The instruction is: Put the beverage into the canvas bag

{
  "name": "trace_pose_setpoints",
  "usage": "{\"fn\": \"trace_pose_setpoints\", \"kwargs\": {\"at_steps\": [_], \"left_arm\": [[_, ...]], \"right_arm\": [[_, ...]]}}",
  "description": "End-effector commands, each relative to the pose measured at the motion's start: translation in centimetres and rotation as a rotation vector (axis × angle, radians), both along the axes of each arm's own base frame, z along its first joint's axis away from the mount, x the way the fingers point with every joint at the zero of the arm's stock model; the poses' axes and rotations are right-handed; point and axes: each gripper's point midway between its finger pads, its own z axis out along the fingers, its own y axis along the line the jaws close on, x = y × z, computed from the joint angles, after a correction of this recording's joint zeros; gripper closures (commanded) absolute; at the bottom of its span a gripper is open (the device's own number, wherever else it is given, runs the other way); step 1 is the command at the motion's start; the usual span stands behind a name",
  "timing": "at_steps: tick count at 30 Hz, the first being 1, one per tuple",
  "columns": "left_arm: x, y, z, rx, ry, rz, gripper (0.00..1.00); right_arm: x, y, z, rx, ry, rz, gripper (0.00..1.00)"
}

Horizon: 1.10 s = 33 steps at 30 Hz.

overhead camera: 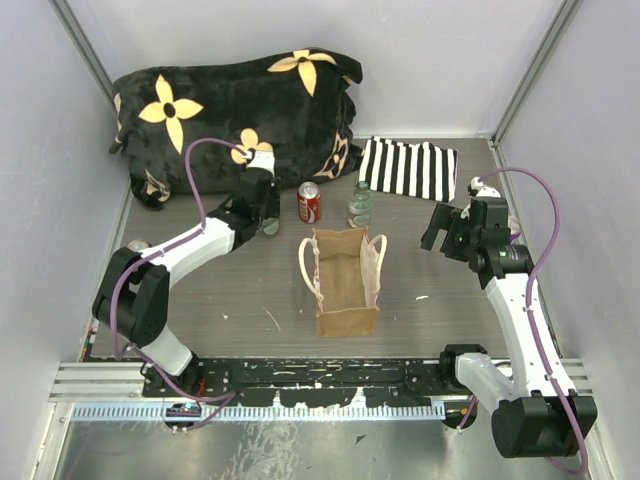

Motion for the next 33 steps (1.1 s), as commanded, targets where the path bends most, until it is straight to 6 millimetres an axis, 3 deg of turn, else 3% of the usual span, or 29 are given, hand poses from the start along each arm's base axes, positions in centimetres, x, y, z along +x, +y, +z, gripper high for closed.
{"fn": "trace_pose_setpoints", "kwargs": {"at_steps": [1,8,21,33], "left_arm": [[0.5,-0.9,4.7,-0.070,-0.089,-0.030,1.00],[-0.1,-1.9,4.0,-0.083,-0.025,-0.085,1.00],[-0.5,-1.1,2.5,-0.060,-0.021,-0.063,1.00],[-0.3,-1.4,7.1,-0.083,-0.082,-0.065,1.00]], "right_arm": [[0.6,0.4,1.4,0.025,-0.067,0.002,0.00],[0.5,0.4,1.5,0.027,-0.070,0.001,0.00],[0.1,0.3,1.0,0.027,-0.063,-0.005,0.00],[0.3,0.5,1.2,0.039,-0.067,-0.005,0.00]]}}
